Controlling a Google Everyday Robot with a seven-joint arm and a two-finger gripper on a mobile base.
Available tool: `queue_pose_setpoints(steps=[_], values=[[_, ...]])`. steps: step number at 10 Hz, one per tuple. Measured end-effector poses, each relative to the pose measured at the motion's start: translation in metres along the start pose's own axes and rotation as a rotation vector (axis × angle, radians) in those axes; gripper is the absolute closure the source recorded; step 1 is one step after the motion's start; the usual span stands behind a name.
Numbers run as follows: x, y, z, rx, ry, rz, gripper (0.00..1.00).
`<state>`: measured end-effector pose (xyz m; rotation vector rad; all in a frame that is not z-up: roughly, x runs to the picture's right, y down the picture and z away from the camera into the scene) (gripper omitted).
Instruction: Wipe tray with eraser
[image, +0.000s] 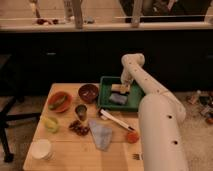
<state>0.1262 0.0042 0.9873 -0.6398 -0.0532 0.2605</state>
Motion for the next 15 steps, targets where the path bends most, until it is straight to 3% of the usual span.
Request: queue_pose_setpoints(steps=[3, 5, 8, 10, 12, 15], values=[[-0.007, 0.016, -0.001, -0.009, 0.006, 0.021, 1.00], [0.013, 0.016, -0.006, -0.005, 0.017, 0.049, 1.00], [0.065, 0.004, -0.018, -0.001, 0.048, 0.109, 1.00], [0.081, -0.007, -0.018, 0.001, 0.055, 0.118, 1.00], [0.078, -0.012, -0.014, -0.011, 0.056, 0.092, 1.00], [0.037, -0.005, -0.001, -0.046, 0.040, 0.020, 1.00]])
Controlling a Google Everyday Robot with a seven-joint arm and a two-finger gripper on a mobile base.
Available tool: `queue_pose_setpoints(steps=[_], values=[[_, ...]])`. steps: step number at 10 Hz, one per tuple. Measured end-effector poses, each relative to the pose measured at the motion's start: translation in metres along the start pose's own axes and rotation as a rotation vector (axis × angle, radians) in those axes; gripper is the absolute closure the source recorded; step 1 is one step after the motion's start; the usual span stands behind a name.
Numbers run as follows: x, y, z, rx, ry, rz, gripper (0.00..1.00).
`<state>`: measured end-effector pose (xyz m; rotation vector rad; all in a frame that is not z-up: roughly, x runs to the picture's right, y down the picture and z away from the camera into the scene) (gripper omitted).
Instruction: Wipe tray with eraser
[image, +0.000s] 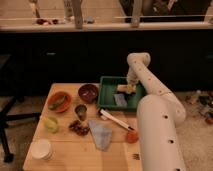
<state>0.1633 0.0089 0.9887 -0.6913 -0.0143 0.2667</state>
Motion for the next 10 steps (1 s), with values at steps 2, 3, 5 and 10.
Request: queue_pose_setpoints(steps=[2, 3, 5, 10], values=[[-0.034, 0.015, 0.010, -0.035, -0.016, -0.060, 1.00], [-0.041, 0.023, 0.013, -0.050, -0.018, -0.078, 1.00], [-0.045, 0.034, 0.012, -0.064, -0.018, -0.079, 1.00], [0.006, 0.025, -0.030, -0.035, -0.032, -0.024, 1.00]])
